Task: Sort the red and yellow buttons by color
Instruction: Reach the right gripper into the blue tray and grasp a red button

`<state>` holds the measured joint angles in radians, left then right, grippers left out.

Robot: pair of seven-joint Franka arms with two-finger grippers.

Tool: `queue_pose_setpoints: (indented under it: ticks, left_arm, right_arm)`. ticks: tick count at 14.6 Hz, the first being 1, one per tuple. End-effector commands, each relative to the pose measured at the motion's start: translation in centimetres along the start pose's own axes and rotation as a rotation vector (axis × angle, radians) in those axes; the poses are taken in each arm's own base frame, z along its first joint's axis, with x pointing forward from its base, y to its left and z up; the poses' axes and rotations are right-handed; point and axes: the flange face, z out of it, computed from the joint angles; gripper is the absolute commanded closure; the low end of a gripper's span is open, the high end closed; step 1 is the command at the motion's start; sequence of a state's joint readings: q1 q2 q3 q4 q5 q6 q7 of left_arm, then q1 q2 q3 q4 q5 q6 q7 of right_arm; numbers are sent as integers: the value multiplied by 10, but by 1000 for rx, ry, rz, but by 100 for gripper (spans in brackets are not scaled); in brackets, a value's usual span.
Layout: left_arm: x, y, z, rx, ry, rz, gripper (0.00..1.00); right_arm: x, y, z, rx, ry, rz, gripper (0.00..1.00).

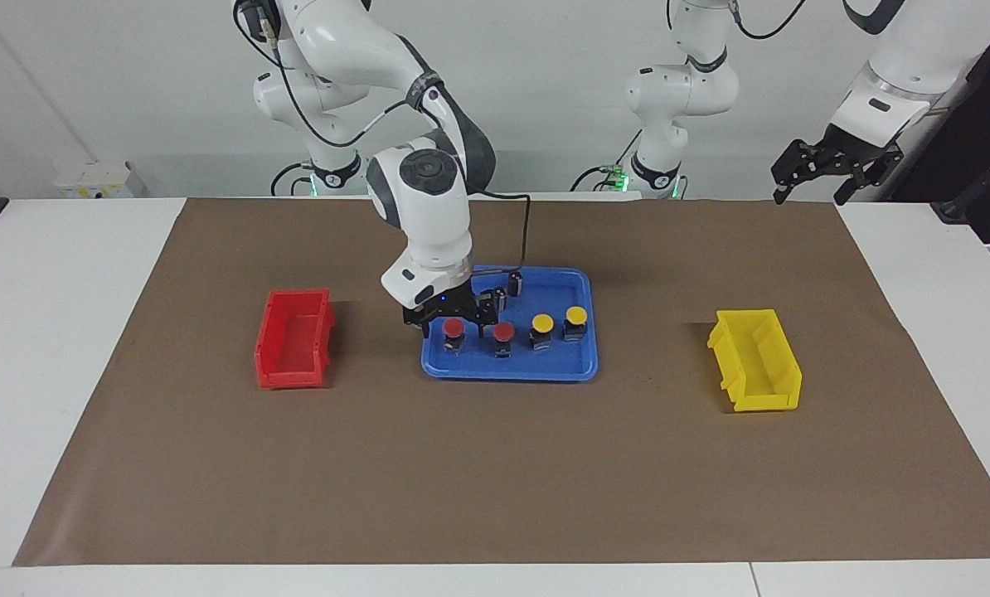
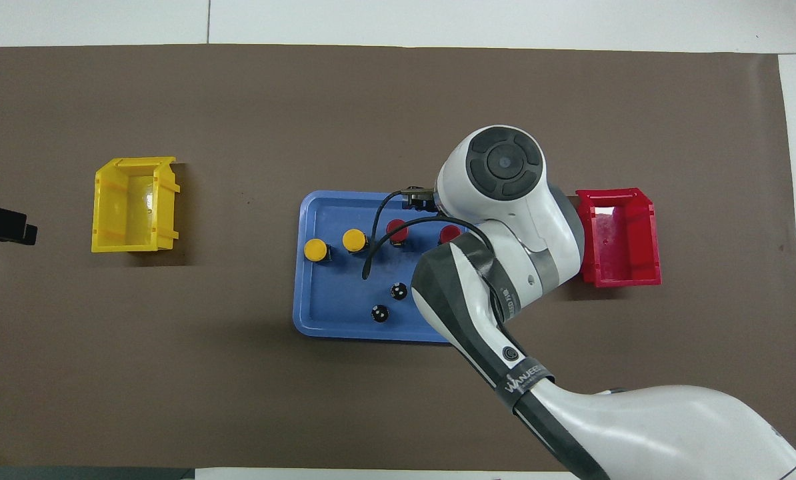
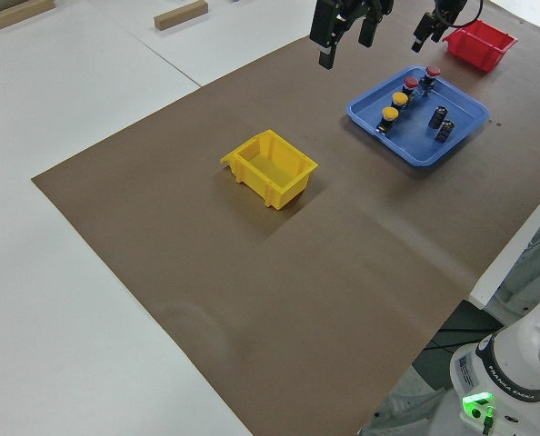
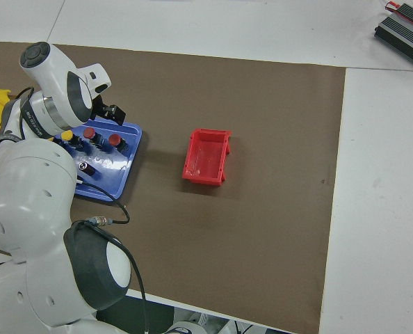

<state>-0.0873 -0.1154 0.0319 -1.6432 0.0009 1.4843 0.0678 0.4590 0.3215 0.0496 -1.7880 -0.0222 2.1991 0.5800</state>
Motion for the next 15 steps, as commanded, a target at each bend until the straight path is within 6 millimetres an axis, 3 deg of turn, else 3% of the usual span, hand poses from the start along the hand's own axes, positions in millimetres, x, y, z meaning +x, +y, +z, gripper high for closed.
queue_pose_setpoints:
  ticks: [1, 5, 11, 12, 14, 15]
  left_arm:
    - [-6, -2, -2, -4, 5, -2, 0]
    - [-6, -1, -2, 0, 8, 0, 0]
    - [-5, 1, -2, 1, 16, 1, 0]
    - [-4, 2, -2, 1, 20, 3, 0]
    - [6, 18, -2, 5, 83, -31, 1]
    - [14, 53, 4, 2, 115, -64, 3]
  right_arm:
    - [-16, 7, 14, -13, -7, -1, 4]
    - [-26, 12, 24, -29, -31, -5, 20]
    - [-24, 13, 23, -27, -29, -10, 64]
    - [-18, 13, 16, -28, -28, -9, 68]
    - [9, 21, -27, -32, -29, 14, 68]
    - [23, 32, -55, -41, -46, 16, 68]
